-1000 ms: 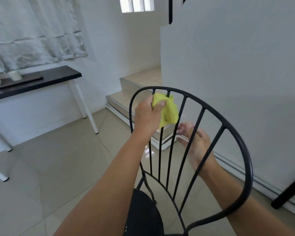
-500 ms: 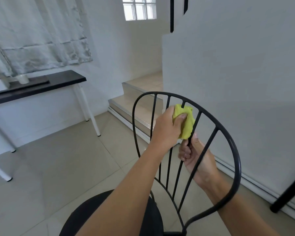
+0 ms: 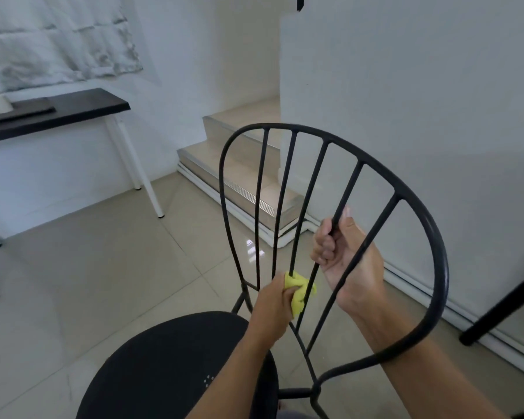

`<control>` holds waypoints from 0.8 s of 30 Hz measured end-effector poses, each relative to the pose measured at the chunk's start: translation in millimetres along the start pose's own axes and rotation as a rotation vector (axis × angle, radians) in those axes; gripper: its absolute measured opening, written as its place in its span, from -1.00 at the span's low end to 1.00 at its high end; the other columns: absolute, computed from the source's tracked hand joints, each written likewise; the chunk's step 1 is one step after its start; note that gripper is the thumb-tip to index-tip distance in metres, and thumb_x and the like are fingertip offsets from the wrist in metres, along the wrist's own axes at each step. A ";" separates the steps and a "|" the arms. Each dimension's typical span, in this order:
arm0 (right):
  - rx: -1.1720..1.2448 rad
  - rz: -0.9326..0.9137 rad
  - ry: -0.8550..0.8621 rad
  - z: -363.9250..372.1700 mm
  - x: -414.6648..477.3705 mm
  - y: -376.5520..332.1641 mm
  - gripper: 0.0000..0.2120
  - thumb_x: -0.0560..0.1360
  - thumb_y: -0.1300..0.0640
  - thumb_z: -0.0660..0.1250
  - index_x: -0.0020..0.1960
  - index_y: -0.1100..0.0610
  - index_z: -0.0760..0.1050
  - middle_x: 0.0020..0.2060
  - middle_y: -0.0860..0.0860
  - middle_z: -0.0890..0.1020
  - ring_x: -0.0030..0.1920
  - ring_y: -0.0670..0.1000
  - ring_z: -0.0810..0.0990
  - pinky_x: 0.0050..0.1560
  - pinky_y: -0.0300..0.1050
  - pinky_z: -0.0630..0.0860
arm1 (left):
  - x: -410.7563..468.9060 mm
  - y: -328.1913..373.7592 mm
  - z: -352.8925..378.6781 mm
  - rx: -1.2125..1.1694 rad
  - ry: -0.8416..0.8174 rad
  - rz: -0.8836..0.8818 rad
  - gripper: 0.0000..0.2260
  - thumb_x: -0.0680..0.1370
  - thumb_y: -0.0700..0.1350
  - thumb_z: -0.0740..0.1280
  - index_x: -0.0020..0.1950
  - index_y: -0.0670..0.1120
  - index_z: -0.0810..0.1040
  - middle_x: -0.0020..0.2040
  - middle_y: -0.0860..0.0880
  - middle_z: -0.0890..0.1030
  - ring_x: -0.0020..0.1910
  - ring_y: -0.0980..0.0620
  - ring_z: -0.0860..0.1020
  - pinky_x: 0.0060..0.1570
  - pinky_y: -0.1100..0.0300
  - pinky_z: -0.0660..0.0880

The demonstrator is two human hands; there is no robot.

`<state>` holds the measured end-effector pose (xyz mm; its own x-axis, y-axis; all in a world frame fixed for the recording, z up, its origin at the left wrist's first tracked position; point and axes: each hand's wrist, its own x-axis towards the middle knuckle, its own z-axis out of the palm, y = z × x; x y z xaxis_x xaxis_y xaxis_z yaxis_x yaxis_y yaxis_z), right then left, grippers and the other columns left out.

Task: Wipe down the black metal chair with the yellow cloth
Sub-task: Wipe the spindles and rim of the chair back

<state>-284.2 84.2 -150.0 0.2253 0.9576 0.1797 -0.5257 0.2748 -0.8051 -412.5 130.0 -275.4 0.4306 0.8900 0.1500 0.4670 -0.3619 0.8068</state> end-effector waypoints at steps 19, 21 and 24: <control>0.010 -0.022 0.002 2.5 -1.3 -1.3 -0.57 0.62 -0.12 0.14 -0.28 0.10 0.53 -0.43 0.00 0.34 -0.43 -0.06 0.27 -0.35 -0.16 0.25 | 30.9 60.6 -45.4 0.041 0.046 0.059 -0.89 0.62 -0.08 0.28 -0.10 -0.04 0.46 -0.25 0.01 0.53 -0.34 0.18 0.45 -0.32 0.35 0.40; 0.004 -0.026 -0.008 2.2 -0.9 -0.9 -0.56 0.63 -0.12 0.13 -0.26 0.13 0.52 -0.42 0.01 0.34 -0.42 -0.04 0.27 -0.35 -0.16 0.26 | 40.6 79.6 -57.4 0.050 0.068 0.098 -0.89 0.61 -0.07 0.29 -0.10 -0.05 0.48 -0.25 0.02 0.53 -0.30 0.14 0.48 -0.27 0.28 0.43; -0.032 -0.030 -0.011 1.3 -0.6 -1.3 -0.56 0.64 -0.13 0.11 -0.23 0.15 0.47 -0.41 0.03 0.32 -0.41 -0.02 0.26 -0.36 -0.16 0.27 | 55.2 109.0 -74.7 0.056 0.089 0.150 -0.87 0.60 -0.04 0.30 -0.10 -0.06 0.50 -0.26 0.04 0.53 -0.29 0.13 0.49 -0.25 0.21 0.46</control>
<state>-284.7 83.4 -148.4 0.2318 0.9498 0.2102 -0.4922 0.3009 -0.8168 -395.5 160.4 -136.5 0.4298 0.8449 0.3185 0.4461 -0.5054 0.7386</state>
